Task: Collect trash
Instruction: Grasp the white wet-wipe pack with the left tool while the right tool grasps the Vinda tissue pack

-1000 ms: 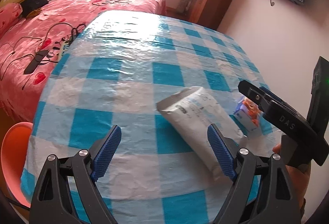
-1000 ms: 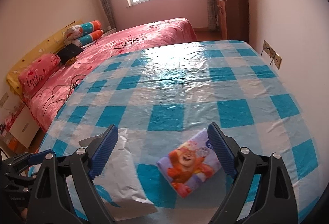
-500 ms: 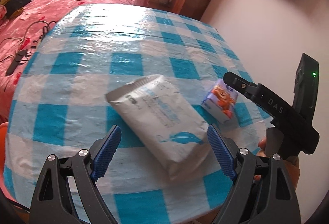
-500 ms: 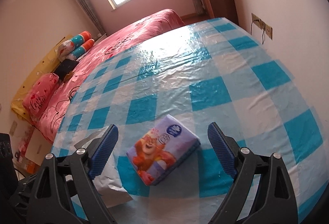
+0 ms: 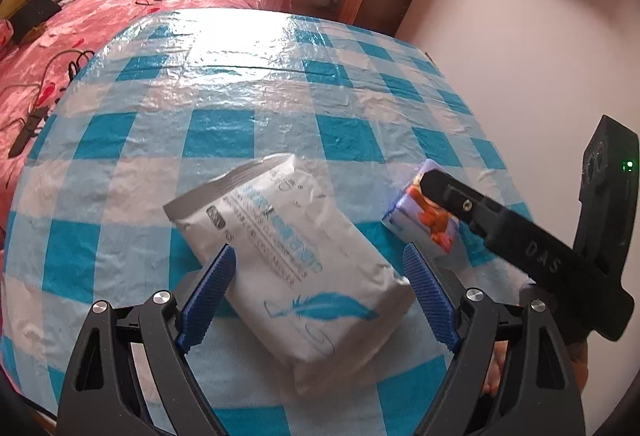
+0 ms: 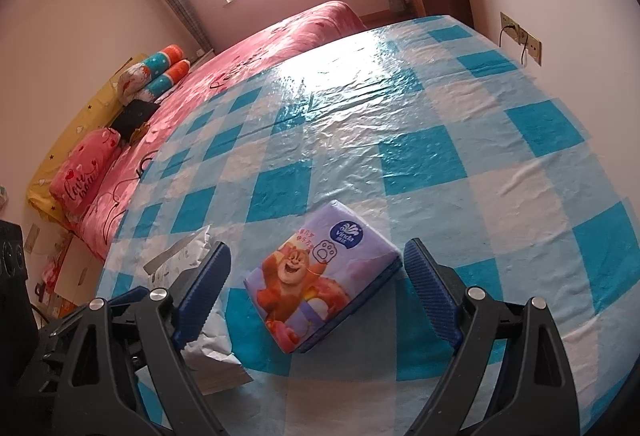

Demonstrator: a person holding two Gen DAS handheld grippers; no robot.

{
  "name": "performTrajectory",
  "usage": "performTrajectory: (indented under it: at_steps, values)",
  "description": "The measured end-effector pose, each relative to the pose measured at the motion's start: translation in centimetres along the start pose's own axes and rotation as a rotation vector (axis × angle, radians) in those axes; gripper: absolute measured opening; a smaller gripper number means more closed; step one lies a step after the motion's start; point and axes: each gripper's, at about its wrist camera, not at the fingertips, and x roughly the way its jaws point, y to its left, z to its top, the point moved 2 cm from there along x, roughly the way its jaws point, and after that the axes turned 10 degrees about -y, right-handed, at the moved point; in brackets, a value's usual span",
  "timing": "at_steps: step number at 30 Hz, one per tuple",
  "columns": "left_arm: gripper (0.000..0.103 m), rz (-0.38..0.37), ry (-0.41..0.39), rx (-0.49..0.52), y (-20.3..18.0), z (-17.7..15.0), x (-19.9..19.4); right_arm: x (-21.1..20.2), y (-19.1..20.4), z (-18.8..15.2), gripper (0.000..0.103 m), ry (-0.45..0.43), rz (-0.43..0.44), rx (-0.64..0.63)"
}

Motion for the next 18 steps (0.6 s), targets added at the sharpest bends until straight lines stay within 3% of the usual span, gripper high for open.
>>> performTrajectory:
  at_steps: [9, 14, 18]
  values:
    - [0.089, 0.150, 0.007, 0.067, -0.2, -0.1, 1.1, 2.2, -0.4, 0.4, 0.089, 0.029, -0.007, -0.028]
    - [0.094, 0.189, 0.019, 0.062, 0.6, -0.1, 1.5, 3.4, 0.4, 0.4, 0.089, 0.038, -0.035, -0.090]
    - [0.096, 0.161, 0.048, -0.008, 1.8, -0.3, 1.8, 3.9, 1.2, -0.4, 0.089, 0.058, -0.045, -0.126]
